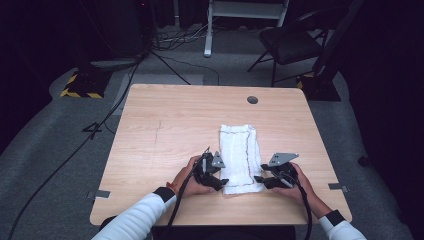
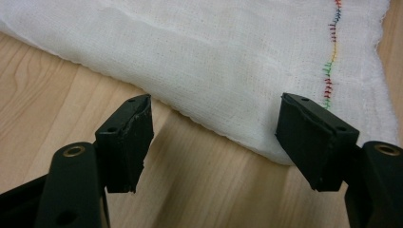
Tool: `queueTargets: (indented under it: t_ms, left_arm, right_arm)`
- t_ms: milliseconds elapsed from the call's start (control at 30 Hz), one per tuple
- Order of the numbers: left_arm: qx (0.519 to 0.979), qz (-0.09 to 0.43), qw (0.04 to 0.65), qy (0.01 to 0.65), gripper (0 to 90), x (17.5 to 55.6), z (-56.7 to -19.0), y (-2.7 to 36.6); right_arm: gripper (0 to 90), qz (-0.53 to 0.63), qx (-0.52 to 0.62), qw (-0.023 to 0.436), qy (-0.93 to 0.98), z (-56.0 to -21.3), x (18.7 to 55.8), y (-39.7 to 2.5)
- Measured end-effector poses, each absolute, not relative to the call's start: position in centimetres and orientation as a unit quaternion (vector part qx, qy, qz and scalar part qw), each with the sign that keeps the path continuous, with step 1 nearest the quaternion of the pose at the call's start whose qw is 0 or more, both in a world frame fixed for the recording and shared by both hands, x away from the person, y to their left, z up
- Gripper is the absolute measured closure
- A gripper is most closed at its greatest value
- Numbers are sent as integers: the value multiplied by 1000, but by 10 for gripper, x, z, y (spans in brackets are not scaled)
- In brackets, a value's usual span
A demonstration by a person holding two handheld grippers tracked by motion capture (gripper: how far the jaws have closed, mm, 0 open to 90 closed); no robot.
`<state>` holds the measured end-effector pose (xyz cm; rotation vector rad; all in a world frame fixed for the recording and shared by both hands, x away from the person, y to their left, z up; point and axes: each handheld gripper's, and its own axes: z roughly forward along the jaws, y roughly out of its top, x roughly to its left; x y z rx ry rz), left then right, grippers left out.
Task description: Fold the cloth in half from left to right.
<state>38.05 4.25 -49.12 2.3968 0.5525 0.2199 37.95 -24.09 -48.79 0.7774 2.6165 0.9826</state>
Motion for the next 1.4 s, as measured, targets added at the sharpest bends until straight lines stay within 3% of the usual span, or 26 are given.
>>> queueTargets:
  t_ms: [333,567,833,1400]
  left_arm:
    - [908,92,352,207,259,392,-479,51]
    - [893,132,355,243,258,429,-465,57]
    - [878,134,361,283,251,473,-465,47]
    - [851,126,352,370,258,536,-485,32]
  right_arm:
    - [409,344,274,139,887,-476,387,-248]
    - [439,351,318,176,863,-464,416,-258]
    - [473,354,345,211,844,-456,456,-250]
    - [473,353,390,196,828,-468,524,-220]
